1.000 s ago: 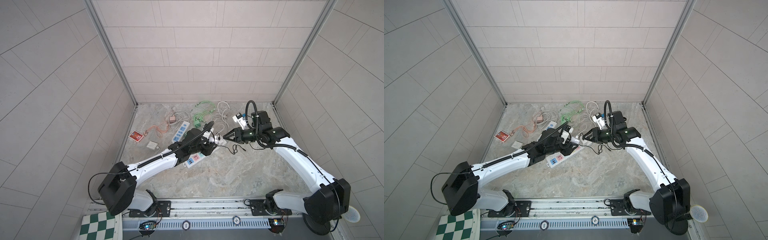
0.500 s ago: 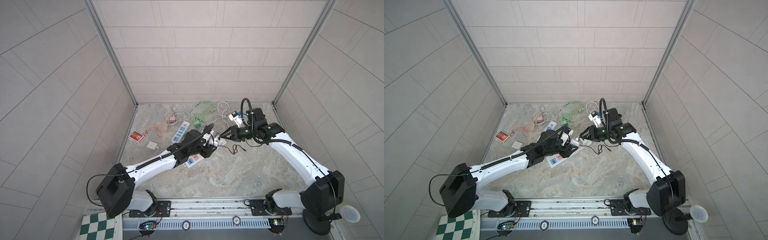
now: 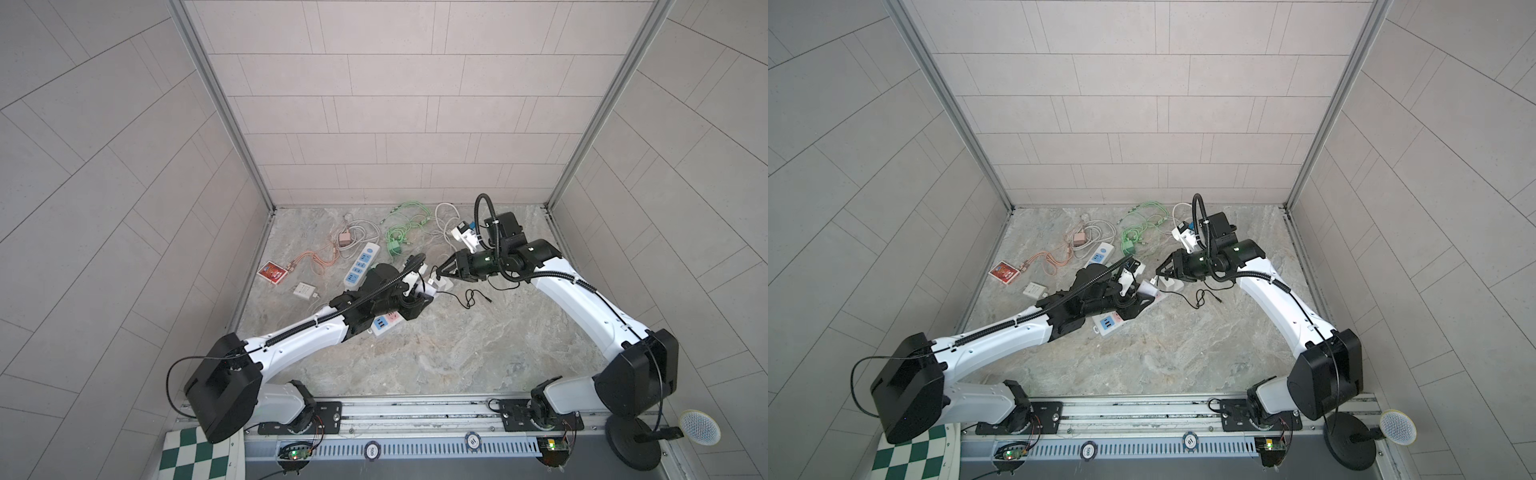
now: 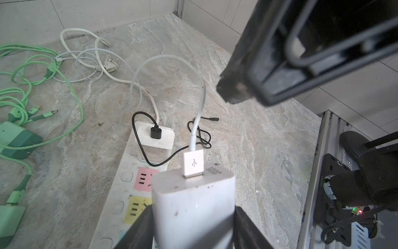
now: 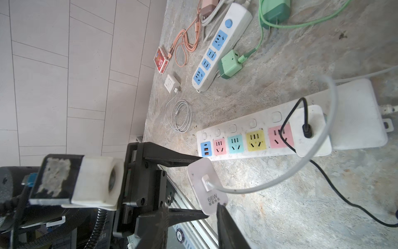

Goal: Insert plugs into power strip
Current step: Pick up the plug from the socket, then insert the plug into the socket.

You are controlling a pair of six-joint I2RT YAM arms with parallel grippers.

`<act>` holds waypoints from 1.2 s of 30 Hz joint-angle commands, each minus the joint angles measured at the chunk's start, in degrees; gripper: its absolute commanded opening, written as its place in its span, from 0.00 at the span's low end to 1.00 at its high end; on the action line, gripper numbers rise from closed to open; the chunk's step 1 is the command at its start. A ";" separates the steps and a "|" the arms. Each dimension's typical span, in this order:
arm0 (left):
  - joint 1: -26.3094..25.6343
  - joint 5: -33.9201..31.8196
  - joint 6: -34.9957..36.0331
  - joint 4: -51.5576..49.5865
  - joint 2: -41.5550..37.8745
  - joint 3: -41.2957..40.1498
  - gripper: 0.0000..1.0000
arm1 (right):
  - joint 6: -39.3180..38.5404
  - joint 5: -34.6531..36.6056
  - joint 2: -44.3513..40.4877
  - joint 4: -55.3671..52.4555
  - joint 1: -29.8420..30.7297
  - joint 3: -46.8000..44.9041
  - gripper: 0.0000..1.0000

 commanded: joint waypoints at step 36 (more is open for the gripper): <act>-2.25 1.08 1.09 4.54 -1.31 1.93 0.39 | -4.04 5.91 3.86 -4.03 7.12 -0.60 0.40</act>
